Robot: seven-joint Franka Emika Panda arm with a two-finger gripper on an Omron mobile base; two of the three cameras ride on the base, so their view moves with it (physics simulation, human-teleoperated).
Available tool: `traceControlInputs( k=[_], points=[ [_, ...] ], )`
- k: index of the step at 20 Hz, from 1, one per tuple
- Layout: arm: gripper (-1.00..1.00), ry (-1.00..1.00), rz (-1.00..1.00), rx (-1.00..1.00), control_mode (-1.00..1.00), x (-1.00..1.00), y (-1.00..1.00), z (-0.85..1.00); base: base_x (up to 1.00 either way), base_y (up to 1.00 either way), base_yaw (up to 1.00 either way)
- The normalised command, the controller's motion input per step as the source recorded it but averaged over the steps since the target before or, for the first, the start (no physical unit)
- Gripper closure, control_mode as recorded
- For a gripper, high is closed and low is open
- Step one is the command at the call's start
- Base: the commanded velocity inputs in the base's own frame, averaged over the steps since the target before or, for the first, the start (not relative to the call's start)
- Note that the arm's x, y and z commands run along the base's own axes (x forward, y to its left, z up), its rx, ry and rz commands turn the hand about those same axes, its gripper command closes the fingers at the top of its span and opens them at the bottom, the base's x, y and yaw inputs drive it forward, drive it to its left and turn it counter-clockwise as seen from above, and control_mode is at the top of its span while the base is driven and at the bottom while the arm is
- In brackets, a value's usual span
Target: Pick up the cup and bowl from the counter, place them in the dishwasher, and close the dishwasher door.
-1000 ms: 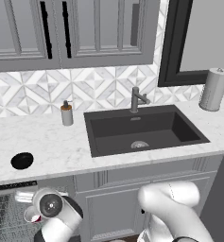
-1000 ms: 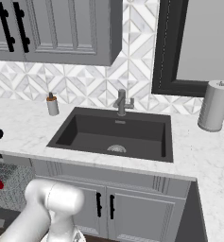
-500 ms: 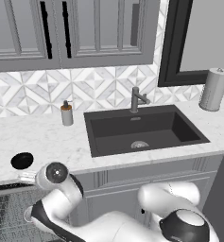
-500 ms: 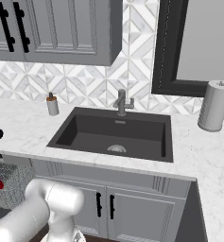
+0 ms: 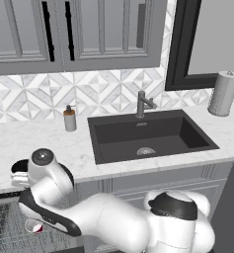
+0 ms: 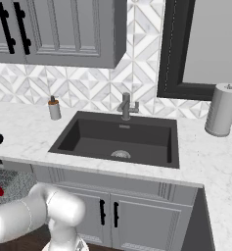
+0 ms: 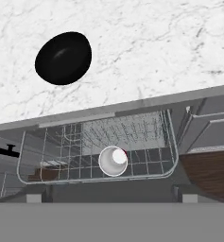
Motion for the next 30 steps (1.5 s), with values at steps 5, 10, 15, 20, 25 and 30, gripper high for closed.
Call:
traceControlInputs(
  k=[5,10,15,20,25,30],
  points=[
    [-1.0,0.06,0.0,-0.08,-1.0,0.29,0.16,-0.02,0.0,0.0,0.0],
    [-1.0,-0.06,0.0,0.0,-1.0,0.04,-0.06,-0.15,0.0,0.0,0.0],
    [-1.0,-0.05,0.0,0.03,-1.0,0.11,-0.14,-0.29,0.0,0.0,0.0],
    [-1.0,-0.05,0.0,0.1,-1.0,0.14,-0.24,-0.22,0.0,0.0,0.0],
    [-1.0,0.0,0.0,0.04,-1.0,0.28,-0.06,-0.05,0.0,0.0,0.0],
    [-1.0,0.0,0.0,0.0,-1.0,0.41,0.0,-0.04,0.0,0.0,0.0]
  ],
)
